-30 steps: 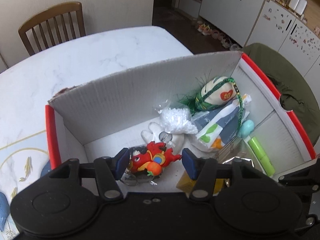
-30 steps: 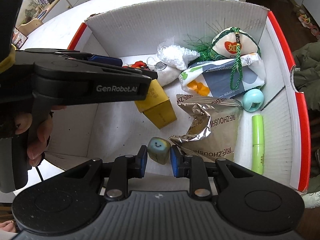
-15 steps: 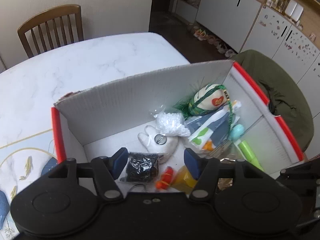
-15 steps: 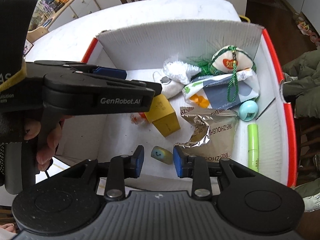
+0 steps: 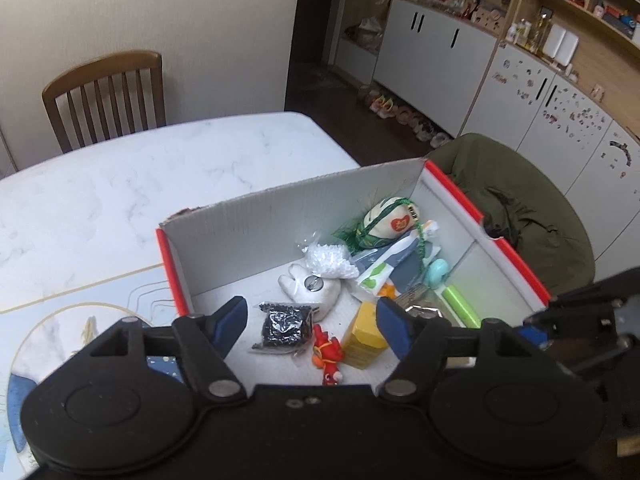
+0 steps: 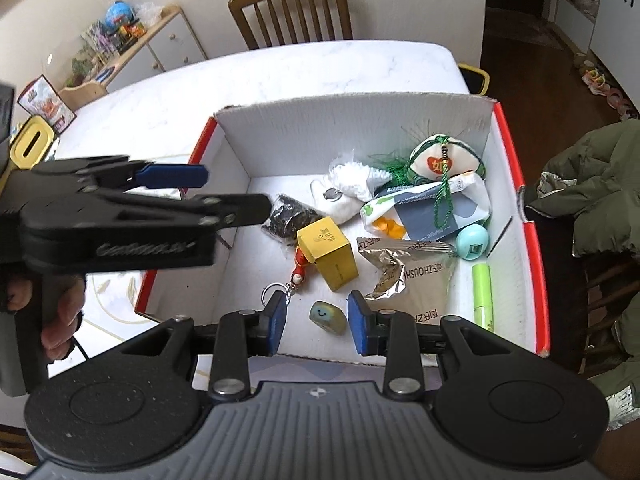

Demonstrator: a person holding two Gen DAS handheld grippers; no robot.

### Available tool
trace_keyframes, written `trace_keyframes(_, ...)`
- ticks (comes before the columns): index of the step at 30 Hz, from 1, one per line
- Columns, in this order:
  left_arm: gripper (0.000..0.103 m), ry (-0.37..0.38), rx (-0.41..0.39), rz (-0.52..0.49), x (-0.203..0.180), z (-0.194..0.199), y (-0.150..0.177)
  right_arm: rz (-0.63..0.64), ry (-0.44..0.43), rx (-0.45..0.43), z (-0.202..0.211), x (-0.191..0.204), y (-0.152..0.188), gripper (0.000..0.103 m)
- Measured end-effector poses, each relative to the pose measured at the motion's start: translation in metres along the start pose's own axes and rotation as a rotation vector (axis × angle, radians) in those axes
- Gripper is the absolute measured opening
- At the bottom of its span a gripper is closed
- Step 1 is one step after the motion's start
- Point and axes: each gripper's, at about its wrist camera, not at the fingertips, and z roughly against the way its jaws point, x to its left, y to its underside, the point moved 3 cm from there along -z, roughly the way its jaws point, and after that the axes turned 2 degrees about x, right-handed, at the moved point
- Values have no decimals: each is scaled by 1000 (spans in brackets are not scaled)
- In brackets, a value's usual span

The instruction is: Organize objects

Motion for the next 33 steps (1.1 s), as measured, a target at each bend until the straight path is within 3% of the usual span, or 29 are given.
trace_keyframes(13, 80, 36, -73, -36, 2, 55, 22, 15, 13, -152, 38, 11, 15, 34)
trace_keyframes(18, 83, 27, -92, -59, 0, 70, 33, 23, 15, -220, 50, 16, 26, 45)
trace_keyframes(25, 89, 40, -116, -93, -3, 87, 48, 5, 33, -288, 64, 18, 41, 51)
trace_keyframes(33, 97, 30, -138, -70, -1, 95, 56, -31, 33, -347, 73, 20, 59, 71)
